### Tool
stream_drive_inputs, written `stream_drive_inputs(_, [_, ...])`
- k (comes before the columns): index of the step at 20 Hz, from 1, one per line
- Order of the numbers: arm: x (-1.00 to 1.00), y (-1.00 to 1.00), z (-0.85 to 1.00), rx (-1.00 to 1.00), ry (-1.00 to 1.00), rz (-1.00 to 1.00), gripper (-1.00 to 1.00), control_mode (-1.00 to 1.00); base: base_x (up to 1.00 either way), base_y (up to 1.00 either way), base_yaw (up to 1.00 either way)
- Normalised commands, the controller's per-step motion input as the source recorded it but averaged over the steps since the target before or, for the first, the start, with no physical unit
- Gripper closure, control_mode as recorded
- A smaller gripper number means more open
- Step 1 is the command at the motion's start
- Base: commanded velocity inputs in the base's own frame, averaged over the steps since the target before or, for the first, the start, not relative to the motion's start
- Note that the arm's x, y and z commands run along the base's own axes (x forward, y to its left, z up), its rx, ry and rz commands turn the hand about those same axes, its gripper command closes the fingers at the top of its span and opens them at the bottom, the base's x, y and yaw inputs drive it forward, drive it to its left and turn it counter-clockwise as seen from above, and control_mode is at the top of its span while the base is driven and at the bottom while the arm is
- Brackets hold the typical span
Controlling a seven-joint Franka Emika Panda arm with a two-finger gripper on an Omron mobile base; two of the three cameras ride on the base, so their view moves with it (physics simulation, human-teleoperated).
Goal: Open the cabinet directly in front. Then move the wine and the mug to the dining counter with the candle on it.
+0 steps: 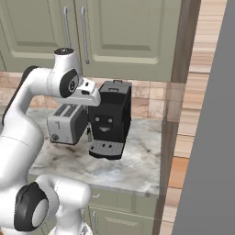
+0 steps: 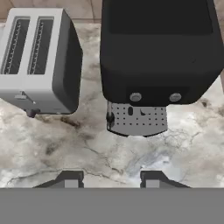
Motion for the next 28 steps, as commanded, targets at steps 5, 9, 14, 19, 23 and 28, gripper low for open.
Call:
stream_drive_inputs(5, [-0.23,0.00,0.00,0.04,-0.10,0.00,-1.00,-1.00,0.00,0.00,0.00])
stream_drive_inputs(9, [-0.64,0.00,0.27,0.03,-0.48,0.01,-1.00,-1.00,0.00,0.00,0.00])
stream_drive_inputs(14, [-0.72,-0.05,0.50,0.00,-0.65,0.01,-1.00,-1.00,0.00,0.00,0.00])
stream_drive_inputs(19, [-0.55,-0.01,0.43,0.00,-0.62,0.00,-1.00,-1.00,0.00,0.00,0.00])
stream_drive_inputs(23, [-0.23,0.00,0.46,0.00,-0.48,0.00,-1.00,-1.00,0.00,0.00,0.00])
stream_drive_inputs(28, [0.00,0.00,0.36,0.01,-0.16,0.00,-1.00,-1.00,0.00,0.00,0.00])
